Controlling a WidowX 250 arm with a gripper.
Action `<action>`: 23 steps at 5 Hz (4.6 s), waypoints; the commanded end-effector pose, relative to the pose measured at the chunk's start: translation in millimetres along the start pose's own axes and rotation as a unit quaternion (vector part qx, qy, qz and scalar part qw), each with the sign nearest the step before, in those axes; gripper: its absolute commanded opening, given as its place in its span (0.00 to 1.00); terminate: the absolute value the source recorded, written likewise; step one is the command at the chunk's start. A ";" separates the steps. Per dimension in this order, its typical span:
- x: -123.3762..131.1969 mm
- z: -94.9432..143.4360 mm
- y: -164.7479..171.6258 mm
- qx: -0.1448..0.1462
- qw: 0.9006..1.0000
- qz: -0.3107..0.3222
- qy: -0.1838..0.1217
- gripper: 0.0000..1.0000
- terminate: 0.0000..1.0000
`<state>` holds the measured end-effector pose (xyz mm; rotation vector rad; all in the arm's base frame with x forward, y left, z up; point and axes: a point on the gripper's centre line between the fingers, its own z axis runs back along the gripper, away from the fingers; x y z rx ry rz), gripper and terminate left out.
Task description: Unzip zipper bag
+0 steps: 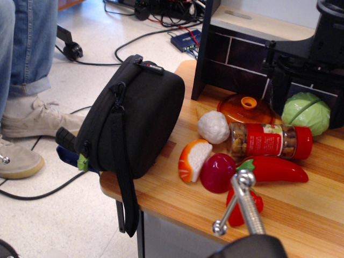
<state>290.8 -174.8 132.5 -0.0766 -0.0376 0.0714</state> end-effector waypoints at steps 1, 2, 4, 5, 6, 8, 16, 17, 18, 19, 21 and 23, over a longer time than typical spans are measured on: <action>0.0 0.0 0.0 0.000 1.000 0.000 0.000 1.00 0.00; -12.7 23.5 20.6 -0.028 1.000 0.002 -0.001 1.00 0.00; -47.0 49.2 85.1 -0.052 0.999 -0.005 -0.008 1.00 0.00; -67.0 47.2 117.0 -0.051 0.999 -0.018 -0.005 1.00 0.00; -85.1 35.6 150.8 -0.032 0.999 -0.039 -0.017 1.00 0.00; -98.1 -1.9 202.3 0.028 0.997 -0.064 -0.027 1.00 0.00; -82.5 -74.5 220.3 0.108 0.992 -0.038 -0.057 0.00 0.00; -78.6 -72.7 219.5 0.100 0.994 -0.017 -0.043 0.00 0.00; -75.0 -50.9 205.6 0.055 0.998 0.019 -0.037 0.00 0.00; -67.2 -28.4 198.0 0.033 0.994 0.043 -0.098 0.00 0.00; -39.5 14.9 176.3 0.002 0.988 0.087 -0.124 0.00 0.00; -15.2 42.2 159.3 -0.028 0.988 0.109 -0.102 0.00 1.00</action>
